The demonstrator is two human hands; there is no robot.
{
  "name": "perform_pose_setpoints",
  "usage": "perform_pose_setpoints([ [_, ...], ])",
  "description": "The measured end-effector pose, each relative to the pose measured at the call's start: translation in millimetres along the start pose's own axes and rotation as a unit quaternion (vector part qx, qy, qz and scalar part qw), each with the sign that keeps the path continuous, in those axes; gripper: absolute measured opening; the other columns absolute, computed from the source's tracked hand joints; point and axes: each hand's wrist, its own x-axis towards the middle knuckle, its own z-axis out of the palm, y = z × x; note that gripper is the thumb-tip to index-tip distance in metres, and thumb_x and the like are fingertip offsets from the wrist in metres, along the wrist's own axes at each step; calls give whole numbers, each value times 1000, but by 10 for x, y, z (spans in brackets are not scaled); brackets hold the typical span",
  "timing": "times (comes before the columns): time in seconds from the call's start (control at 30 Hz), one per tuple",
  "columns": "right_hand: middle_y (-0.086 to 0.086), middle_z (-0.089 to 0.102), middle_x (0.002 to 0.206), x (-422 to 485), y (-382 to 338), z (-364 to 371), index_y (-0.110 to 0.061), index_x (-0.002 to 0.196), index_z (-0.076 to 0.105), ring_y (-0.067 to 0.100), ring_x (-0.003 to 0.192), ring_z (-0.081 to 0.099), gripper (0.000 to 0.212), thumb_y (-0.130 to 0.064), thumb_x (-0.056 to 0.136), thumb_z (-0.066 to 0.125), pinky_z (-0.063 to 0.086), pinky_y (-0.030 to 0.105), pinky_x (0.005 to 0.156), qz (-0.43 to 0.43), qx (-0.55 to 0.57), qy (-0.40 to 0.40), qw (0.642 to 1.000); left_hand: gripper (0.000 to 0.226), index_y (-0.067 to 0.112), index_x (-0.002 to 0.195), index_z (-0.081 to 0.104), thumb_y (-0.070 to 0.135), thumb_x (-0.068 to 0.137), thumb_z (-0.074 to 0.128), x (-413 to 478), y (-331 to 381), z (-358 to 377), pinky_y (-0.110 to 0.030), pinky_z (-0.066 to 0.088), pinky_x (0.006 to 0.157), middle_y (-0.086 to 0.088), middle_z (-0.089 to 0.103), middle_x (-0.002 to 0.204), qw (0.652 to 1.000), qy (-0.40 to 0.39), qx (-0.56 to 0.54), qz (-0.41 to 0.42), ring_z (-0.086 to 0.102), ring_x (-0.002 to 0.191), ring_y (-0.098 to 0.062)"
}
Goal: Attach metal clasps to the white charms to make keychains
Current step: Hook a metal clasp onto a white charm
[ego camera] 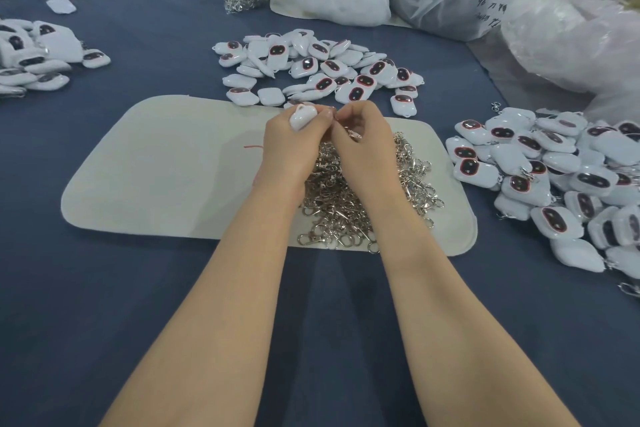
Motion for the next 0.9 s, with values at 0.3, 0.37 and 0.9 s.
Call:
perform_pose_setpoints([
  [0.3,-13,56,75,8,8,-15,-18,85,51,4,67,53,11,-10,92,56,41,10,60,-23,-49,10,998,25,29,67,61,11,86,63,8,-22,16,-20,48,65,11,62,65,996,24,75,50,57,62,-4],
  [0.37,-13,56,75,24,25,-27,-20,84,51,3,67,52,13,-11,91,57,40,9,61,-18,-56,16,998,26,30,66,58,13,85,64,20,-37,18,-28,50,75,10,63,69,992,26,108,64,62,72,-13],
  [0.9,-9,58,80,40,52,-49,-19,89,55,1,68,50,9,-12,89,61,39,8,62,-5,-65,13,998,7,15,87,69,17,87,62,49,-76,12,-34,49,77,-1,64,82,975,30,197,103,62,87,-26],
])
